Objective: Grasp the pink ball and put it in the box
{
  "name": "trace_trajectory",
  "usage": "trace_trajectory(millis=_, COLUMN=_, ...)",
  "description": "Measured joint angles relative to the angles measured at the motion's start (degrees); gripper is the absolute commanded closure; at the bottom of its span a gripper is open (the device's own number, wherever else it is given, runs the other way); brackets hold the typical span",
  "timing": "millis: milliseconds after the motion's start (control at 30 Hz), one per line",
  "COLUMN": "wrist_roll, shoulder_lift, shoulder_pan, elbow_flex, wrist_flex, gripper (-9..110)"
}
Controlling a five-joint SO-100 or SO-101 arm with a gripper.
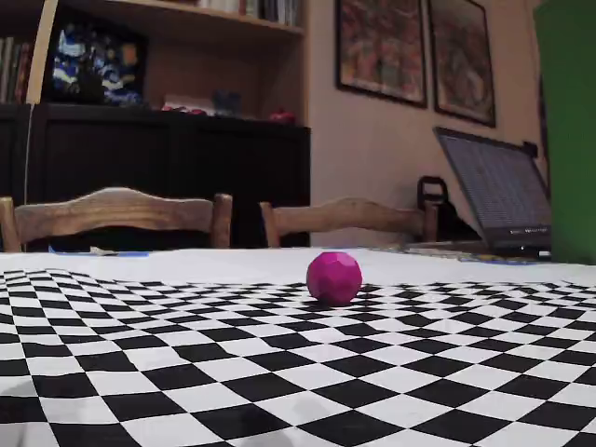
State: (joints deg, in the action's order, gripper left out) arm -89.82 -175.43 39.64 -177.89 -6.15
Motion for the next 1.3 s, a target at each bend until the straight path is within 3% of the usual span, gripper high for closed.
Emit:
trace_trajectory(millis=567, wrist_roll=-0.2, shoulder_lift=14.0, shoulder_pan=0.0, elbow_flex=3.2, wrist_flex=5.2, gripper=70)
trace_trajectory(millis=1300, wrist_roll=-0.2, shoulder_lift=41.2, shoulder_pan=2.0, elbow_flex=19.2, wrist_flex=7.1, gripper=70)
